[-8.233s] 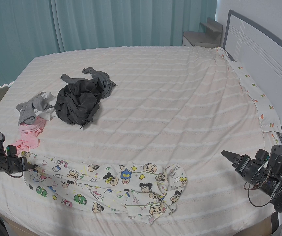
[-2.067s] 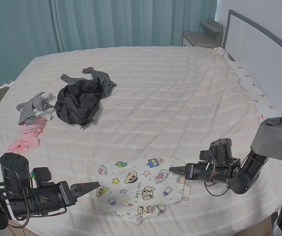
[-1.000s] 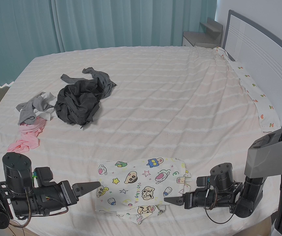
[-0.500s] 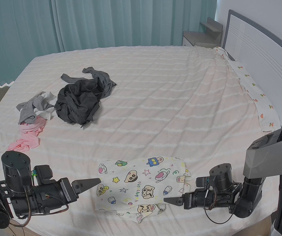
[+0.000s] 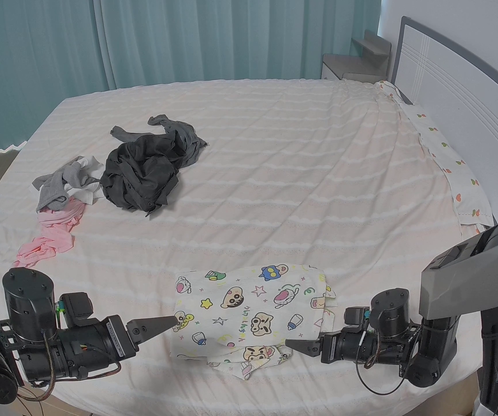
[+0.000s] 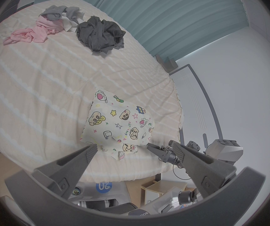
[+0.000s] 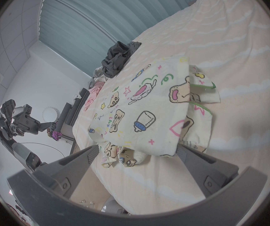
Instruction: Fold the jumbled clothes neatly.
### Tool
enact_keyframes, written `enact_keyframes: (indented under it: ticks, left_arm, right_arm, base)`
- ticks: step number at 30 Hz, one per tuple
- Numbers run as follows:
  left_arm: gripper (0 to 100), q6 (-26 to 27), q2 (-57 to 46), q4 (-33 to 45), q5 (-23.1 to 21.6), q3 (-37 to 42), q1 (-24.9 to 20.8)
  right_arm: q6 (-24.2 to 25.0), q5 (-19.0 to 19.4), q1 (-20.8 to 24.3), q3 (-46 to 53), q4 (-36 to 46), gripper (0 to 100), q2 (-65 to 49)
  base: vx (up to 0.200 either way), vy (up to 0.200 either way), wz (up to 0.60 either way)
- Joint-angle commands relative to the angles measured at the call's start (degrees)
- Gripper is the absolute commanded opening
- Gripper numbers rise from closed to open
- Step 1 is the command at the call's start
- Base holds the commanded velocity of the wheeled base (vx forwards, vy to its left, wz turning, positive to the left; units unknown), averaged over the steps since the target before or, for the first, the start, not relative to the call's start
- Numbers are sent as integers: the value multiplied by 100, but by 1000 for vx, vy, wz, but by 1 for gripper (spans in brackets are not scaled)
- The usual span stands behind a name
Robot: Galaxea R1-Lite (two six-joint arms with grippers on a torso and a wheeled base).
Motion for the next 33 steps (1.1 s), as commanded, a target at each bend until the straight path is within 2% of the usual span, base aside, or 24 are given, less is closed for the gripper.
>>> enact_keyframes:
  ticks: [1, 12, 13, 22, 28, 33]
  left_arm:
    - [100, 0, 33, -5, -1, 1, 0]
    - [100, 0, 33, -5, -1, 1, 0]
    - [100, 0, 33, -5, -1, 1, 0]
    - [100, 9, 33, -5, -1, 1, 0]
    - [100, 9, 42, 3, 8, 1, 9]
    - [100, 9, 42, -5, 8, 1, 9]
  right_arm:
    - [-1, 6, 3, -7, -14, 100, 146]
    - [-10, 14, 47, -324, -23, 100, 374]
    - [-10, 14, 47, -324, -23, 0, 374]
    - [-98, -3, 21, -139, -102, 0, 269]
    - [-89, 41, -32, 397, -462, 0, 58]
    - [-54, 234, -181, 678, -462, 0, -206]
  base:
    - [0, 0, 0]
    - [0, 0, 0]
    - [0, 0, 0]
    - [0, 0, 0]
    - [0, 0, 0]
    - [0, 0, 0]
